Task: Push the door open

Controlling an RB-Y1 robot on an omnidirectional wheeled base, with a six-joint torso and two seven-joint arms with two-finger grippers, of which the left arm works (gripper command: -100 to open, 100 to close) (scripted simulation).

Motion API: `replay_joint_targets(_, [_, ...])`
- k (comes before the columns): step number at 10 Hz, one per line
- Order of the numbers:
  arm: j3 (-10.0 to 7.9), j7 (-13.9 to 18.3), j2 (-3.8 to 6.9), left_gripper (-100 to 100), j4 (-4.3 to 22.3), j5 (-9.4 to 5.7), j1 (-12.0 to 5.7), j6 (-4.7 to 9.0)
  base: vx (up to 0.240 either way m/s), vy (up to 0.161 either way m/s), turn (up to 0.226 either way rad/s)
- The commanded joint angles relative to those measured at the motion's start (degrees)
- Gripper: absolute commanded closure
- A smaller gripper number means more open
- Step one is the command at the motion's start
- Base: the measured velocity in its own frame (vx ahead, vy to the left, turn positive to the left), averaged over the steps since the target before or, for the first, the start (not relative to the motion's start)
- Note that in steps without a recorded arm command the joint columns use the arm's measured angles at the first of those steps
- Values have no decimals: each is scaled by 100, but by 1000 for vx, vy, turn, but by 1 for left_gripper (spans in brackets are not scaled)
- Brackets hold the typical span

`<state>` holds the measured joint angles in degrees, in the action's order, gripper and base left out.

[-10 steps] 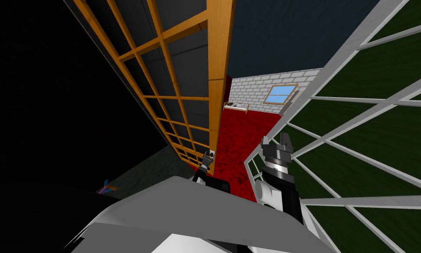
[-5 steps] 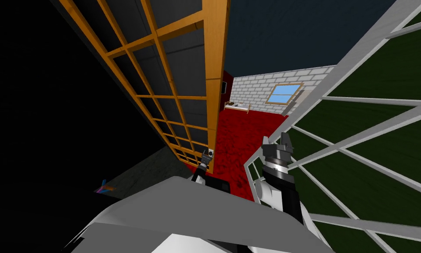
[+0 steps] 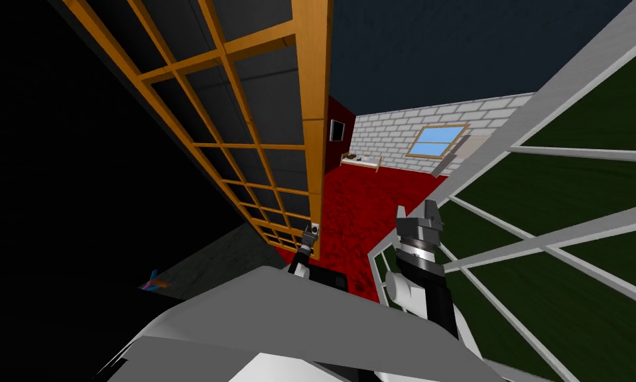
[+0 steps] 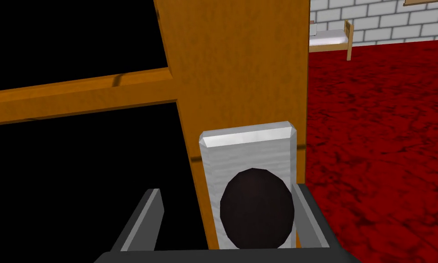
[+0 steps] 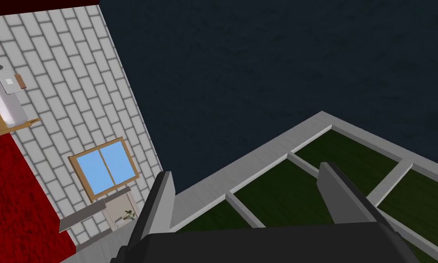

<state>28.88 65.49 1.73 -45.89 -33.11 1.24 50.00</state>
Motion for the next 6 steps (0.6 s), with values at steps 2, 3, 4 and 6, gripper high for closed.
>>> replay_joint_targets(2, [-223,-21,-43,100,103,-100,-87,86,156,-115,47])
replay_joint_targets(3, [-291,-34,-85,100,107,-133,-96,93,133,-101,53])
replay_joint_targets(4, [-355,-47,-129,100,110,-164,-104,101,144,-114,63])
replay_joint_targets(6, [-450,-65,-213,100,115,-210,-117,112,159,-94,75])
